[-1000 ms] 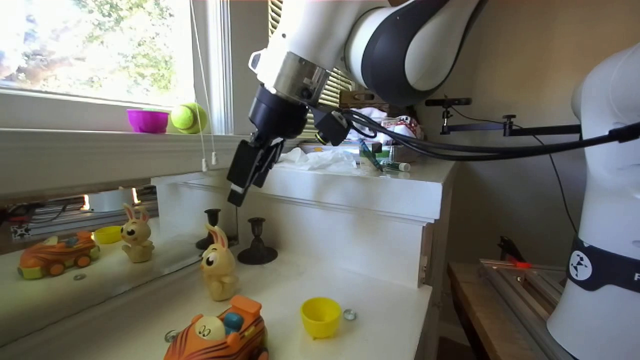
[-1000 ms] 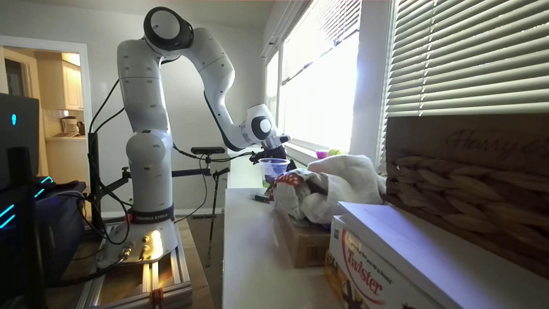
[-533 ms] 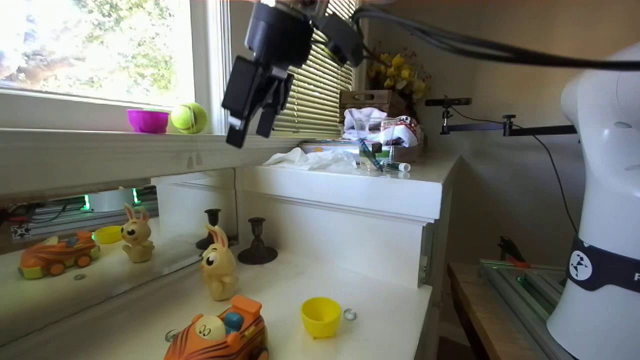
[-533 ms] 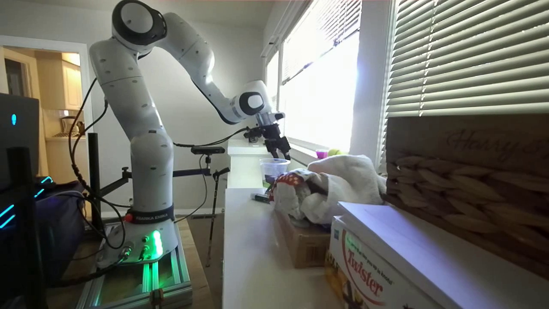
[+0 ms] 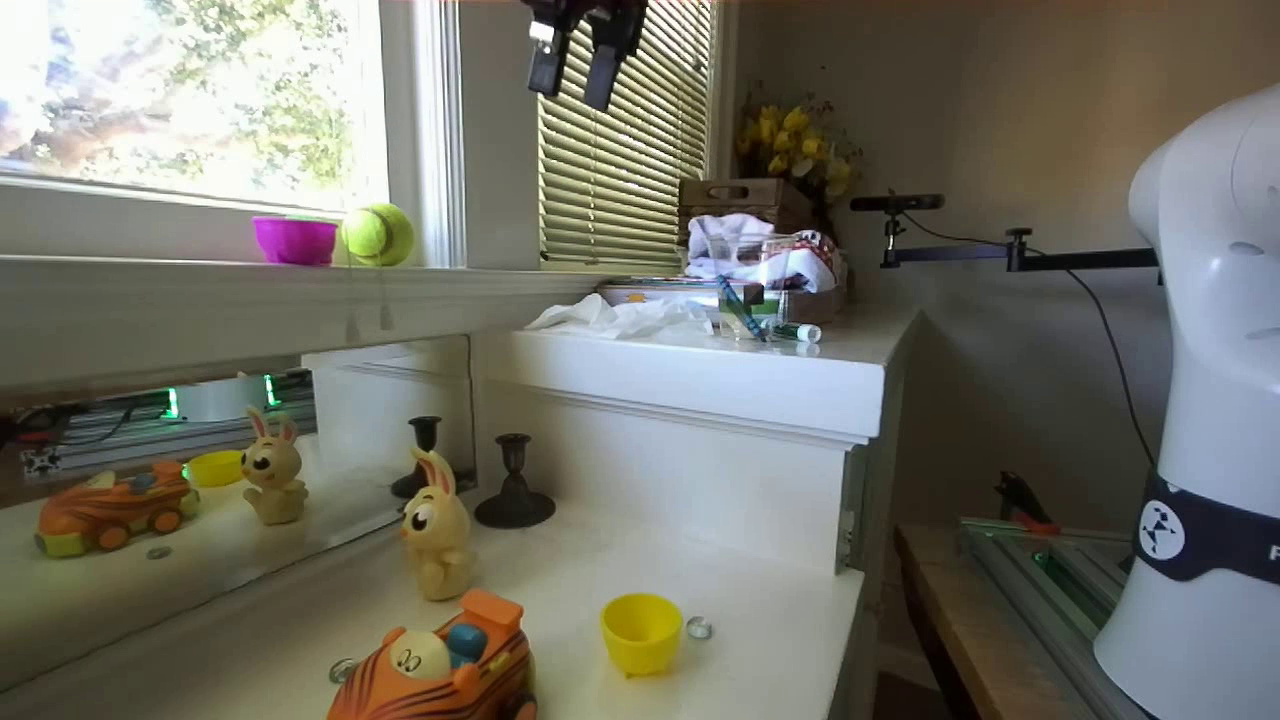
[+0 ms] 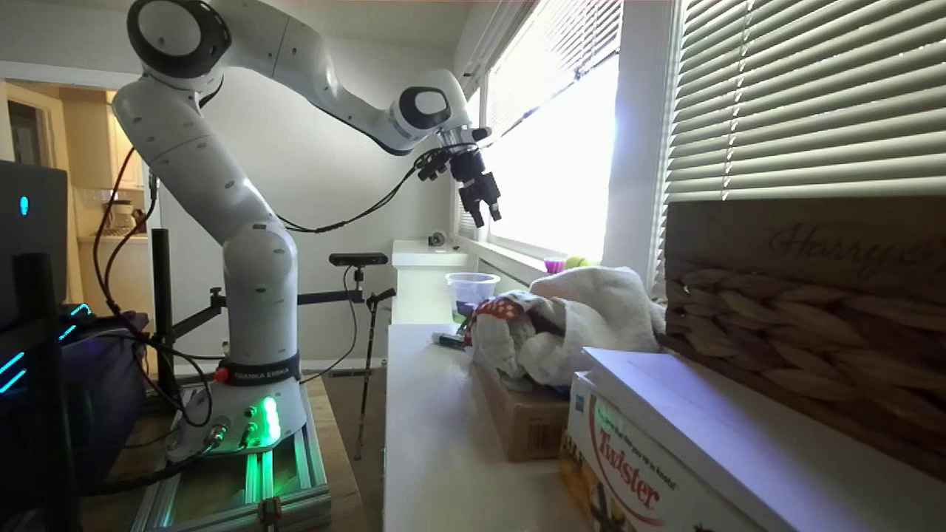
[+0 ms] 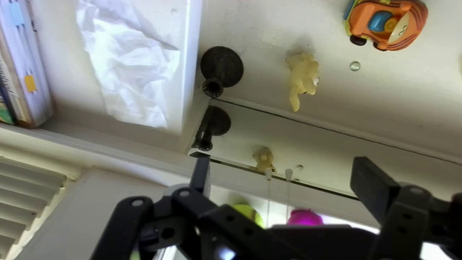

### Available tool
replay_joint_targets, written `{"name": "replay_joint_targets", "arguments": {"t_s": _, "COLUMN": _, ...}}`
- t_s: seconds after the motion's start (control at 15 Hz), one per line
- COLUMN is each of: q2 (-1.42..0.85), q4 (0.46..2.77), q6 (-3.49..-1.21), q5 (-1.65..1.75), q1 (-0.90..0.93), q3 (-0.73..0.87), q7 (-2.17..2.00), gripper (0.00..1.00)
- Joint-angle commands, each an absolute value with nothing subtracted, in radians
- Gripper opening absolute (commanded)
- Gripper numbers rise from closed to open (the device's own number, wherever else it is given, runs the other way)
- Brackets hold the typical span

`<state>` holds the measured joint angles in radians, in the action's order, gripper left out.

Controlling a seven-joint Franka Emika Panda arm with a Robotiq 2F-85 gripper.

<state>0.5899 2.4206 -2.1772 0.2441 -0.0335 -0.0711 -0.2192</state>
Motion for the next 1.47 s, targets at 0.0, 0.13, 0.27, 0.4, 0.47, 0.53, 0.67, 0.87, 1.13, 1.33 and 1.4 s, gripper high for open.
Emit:
{"name": "replay_joint_targets", "arguments": {"t_s": 0.0, "q2": 0.583, "q4": 2.358, "q6": -2.065, "q5": 0.222, "q1": -0.085, "q3": -0.044, "q7": -0.228, "gripper": 1.00}}
{"name": "replay_joint_targets", "arguments": {"t_s": 0.13, "q2": 0.573, "q4": 2.352, "q6": -2.026, "q5": 0.229, "q1": -0.114, "q3": -0.022, "q7": -0.234, "gripper": 1.00}}
{"name": "replay_joint_targets", "arguments": {"t_s": 0.27, "q2": 0.563, "q4": 2.359, "q6": -2.026, "q5": 0.229, "q1": -0.137, "q3": 0.003, "q7": -0.238, "gripper": 1.00}}
{"name": "replay_joint_targets", "arguments": {"t_s": 0.4, "q2": 0.549, "q4": 2.368, "q6": -2.058, "q5": 0.221, "q1": -0.152, "q3": 0.029, "q7": -0.238, "gripper": 1.00}}
{"name": "replay_joint_targets", "arguments": {"t_s": 0.47, "q2": 0.543, "q4": 2.372, "q6": -2.077, "q5": 0.223, "q1": -0.159, "q3": 0.040, "q7": -0.236, "gripper": 1.00}}
{"name": "replay_joint_targets", "arguments": {"t_s": 0.53, "q2": 0.532, "q4": 2.374, "q6": -2.086, "q5": 0.220, "q1": -0.162, "q3": 0.050, "q7": -0.233, "gripper": 1.00}}
{"name": "replay_joint_targets", "arguments": {"t_s": 0.67, "q2": 0.510, "q4": 2.381, "q6": -2.110, "q5": 0.223, "q1": -0.174, "q3": 0.064, "q7": -0.239, "gripper": 1.00}}
{"name": "replay_joint_targets", "arguments": {"t_s": 0.87, "q2": 0.478, "q4": 2.399, "q6": -2.180, "q5": 0.224, "q1": -0.188, "q3": 0.083, "q7": -0.239, "gripper": 1.00}}
{"name": "replay_joint_targets", "arguments": {"t_s": 1.13, "q2": 0.435, "q4": 2.430, "q6": -2.285, "q5": 0.221, "q1": -0.202, "q3": 0.105, "q7": -0.234, "gripper": 1.00}}
{"name": "replay_joint_targets", "arguments": {"t_s": 1.33, "q2": 0.407, "q4": 2.443, "q6": -2.324, "q5": 0.214, "q1": -0.215, "q3": 0.117, "q7": -0.238, "gripper": 1.00}}
{"name": "replay_joint_targets", "arguments": {"t_s": 1.4, "q2": 0.397, "q4": 2.440, "q6": -2.313, "q5": 0.216, "q1": -0.224, "q3": 0.117, "q7": -0.253, "gripper": 1.00}}
